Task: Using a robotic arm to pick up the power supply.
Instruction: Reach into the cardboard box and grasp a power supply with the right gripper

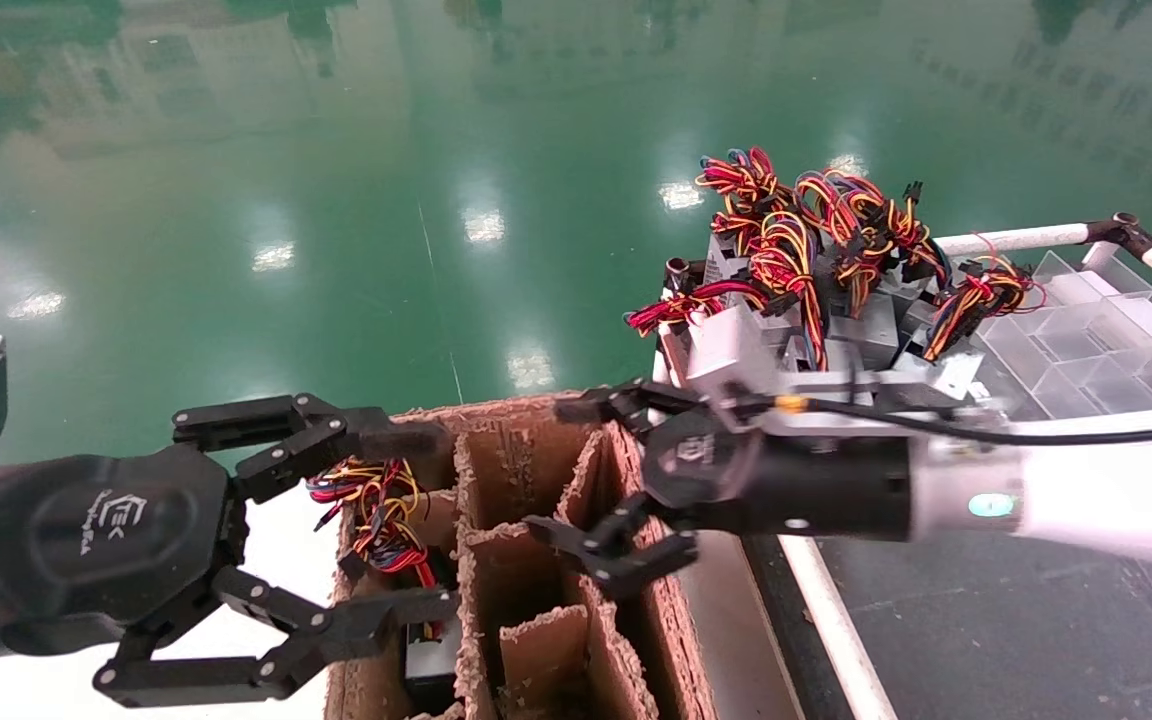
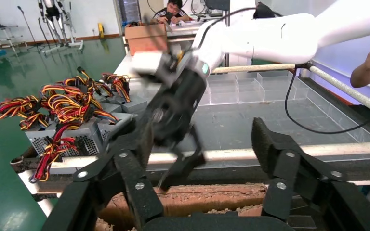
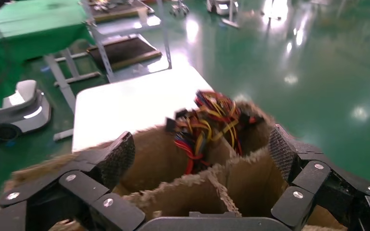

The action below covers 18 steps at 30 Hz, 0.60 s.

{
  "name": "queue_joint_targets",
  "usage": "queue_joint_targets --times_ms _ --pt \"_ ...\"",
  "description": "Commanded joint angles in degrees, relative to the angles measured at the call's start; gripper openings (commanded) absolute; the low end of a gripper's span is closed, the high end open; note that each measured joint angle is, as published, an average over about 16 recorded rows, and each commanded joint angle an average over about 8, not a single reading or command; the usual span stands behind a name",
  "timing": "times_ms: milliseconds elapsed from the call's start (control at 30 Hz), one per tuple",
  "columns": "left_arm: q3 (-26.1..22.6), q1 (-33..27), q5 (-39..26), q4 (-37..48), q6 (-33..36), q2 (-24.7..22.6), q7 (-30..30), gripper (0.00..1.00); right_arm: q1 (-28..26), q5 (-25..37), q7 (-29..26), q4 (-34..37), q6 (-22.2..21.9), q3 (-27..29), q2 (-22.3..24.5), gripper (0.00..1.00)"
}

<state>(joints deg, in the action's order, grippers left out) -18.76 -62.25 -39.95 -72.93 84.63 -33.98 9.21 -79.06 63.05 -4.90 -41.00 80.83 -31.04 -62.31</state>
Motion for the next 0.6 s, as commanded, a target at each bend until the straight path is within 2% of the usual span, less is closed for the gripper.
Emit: queue_joint_targets --times_ms 33,200,400,600 --pt "0.00 0.00 0.00 0.01 0.00 0.00 0.00 1.00 -0.38 1.48 0.24 2.06 -1.62 -0.83 -1.84 1.00" --pt "-0.01 -0.01 0.01 0.01 0.00 0.00 -0.01 1.00 -3.18 4.69 3.09 10.79 -1.83 -3.39 -8.18 1.00" --pt "-0.02 -0.01 0.01 0.01 0.00 0.00 -0.01 1.00 -5.74 6.12 7.16 19.50 -0.42 -5.08 -13.65 1.00" --pt "-0.03 -0.01 0.02 0.01 0.00 0.01 -0.02 1.00 -6.16 6.86 8.74 21.52 -0.46 -8.40 -15.88 1.00"
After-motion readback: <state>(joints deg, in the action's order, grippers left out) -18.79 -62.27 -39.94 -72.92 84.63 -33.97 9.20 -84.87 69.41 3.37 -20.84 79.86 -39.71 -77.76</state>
